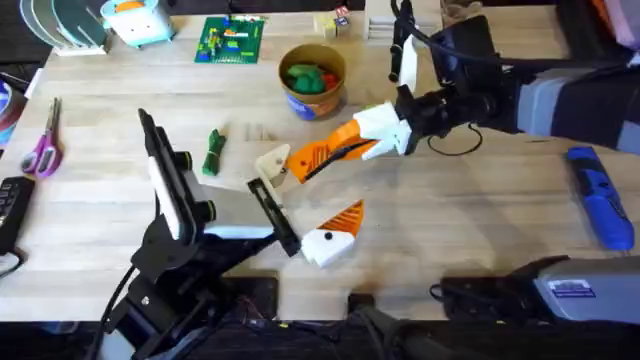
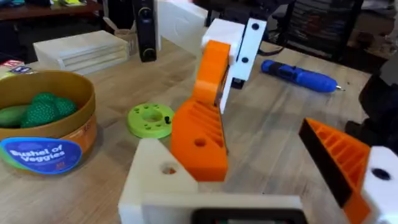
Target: Pick up the gripper from the table and insert it into the empty holder that is missing its gripper. Then pick up a screw, insert it into the mounting hole, and use the screwdriver to tighten it. Finally, clean up the table by picking up the vegetable and placing it into the bucket.
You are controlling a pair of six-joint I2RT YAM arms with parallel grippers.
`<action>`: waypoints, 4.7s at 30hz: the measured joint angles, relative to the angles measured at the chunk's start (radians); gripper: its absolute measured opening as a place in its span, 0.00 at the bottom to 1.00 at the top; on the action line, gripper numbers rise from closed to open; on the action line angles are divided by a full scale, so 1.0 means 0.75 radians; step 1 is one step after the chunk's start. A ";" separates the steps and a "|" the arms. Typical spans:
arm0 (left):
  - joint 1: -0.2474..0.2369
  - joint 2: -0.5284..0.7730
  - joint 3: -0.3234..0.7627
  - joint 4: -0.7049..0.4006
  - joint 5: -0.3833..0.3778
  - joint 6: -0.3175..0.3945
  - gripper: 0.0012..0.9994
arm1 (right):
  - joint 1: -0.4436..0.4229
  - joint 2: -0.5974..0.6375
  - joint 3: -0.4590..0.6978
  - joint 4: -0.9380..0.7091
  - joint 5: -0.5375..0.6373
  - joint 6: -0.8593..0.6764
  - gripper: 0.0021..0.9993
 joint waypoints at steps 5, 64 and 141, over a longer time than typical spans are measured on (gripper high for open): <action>0.001 0.000 0.000 0.000 -0.001 -0.002 0.99 | 0.000 0.010 0.000 0.061 0.017 0.067 0.01; 0.039 0.000 -0.001 -0.010 -0.190 -0.051 0.99 | 0.309 0.028 0.000 0.547 0.515 0.438 0.01; 0.003 0.000 0.000 -0.001 -0.037 -0.005 0.99 | 0.105 -0.010 0.290 -0.537 1.573 -0.842 0.87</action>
